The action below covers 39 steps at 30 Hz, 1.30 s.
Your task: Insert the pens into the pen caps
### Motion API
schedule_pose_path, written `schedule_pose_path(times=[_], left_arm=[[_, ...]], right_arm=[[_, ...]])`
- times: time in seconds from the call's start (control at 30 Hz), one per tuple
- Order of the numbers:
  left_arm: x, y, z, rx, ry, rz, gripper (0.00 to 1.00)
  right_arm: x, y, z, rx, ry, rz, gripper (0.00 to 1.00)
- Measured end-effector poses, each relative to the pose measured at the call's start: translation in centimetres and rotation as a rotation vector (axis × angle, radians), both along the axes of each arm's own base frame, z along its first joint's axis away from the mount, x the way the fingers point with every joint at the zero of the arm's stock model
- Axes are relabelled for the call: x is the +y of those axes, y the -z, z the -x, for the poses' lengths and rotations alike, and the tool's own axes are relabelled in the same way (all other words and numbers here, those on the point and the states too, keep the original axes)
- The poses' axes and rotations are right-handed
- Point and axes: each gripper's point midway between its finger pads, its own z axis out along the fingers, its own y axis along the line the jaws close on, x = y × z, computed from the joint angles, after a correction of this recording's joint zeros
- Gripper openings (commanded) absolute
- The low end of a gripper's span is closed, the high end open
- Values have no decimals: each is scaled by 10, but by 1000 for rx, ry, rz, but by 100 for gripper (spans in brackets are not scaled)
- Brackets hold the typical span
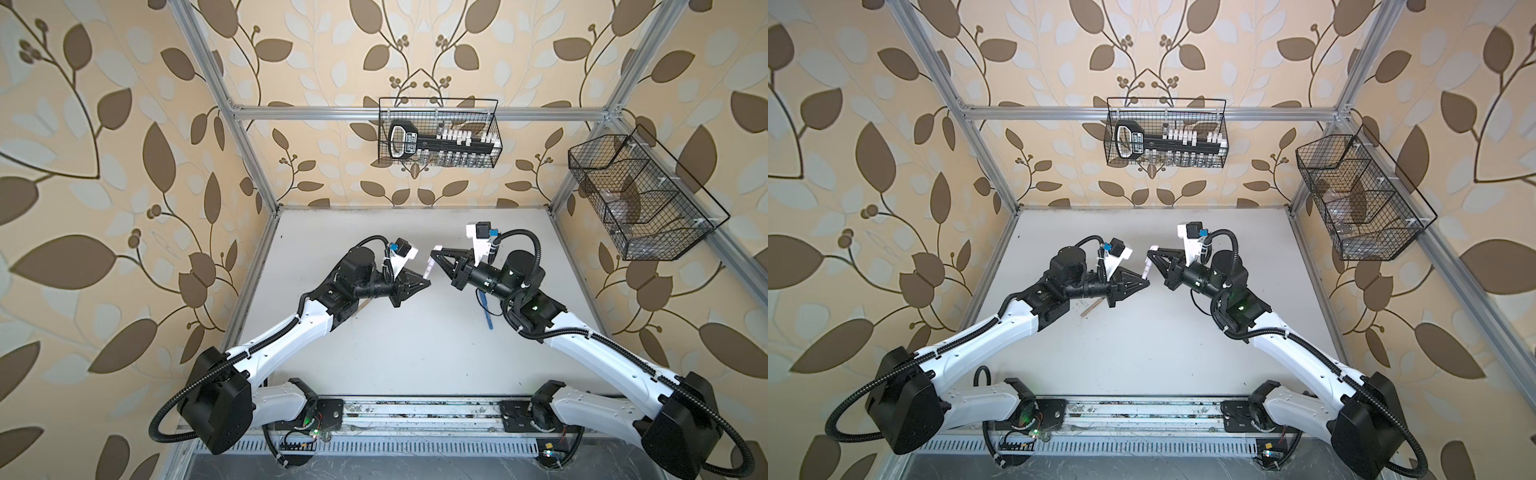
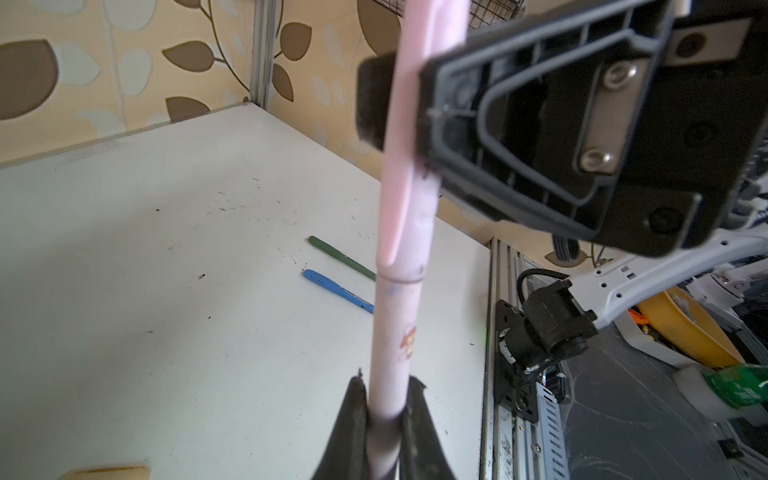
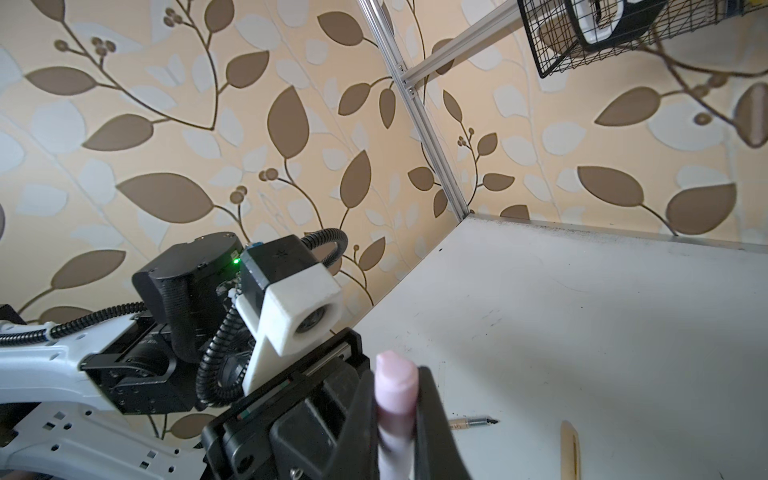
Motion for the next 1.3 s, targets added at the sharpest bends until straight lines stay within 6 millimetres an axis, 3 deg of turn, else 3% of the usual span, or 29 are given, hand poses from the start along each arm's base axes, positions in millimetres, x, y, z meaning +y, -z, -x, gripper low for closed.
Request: schedule_pose_path(times=[0.13,0.17,0.2,0.23,0.3,0.4,0.6,1.03,1.3], left_arm=[[0,-2,5,13,38,15,0],[0,-3,7,14,47,21,0],[-1,-4,8,13,56,29,0],[-1,-5,9,10,65,39,0],[6,-10,0,5,10,67,0],[21,-8,-15,10,-85,92,0],[19,18,-6,81,-108,67,0],[-1,12,23,67,-51,60,0],[-4,13,28,68,-38,56,0]], right_arm=[[1,-5,4,9,-22,20,0],[1,-8,5,10,-28,28,8],[-1,-10,6,16,-34,35,27],[-2,-12,6,16,-36,43,39],[-7,-5,17,47,-76,79,50],[-16,-6,30,62,-104,92,57],[-25,-17,41,44,-124,59,63],[-3,29,14,197,-164,85,63],[2,4,9,147,-180,55,53]])
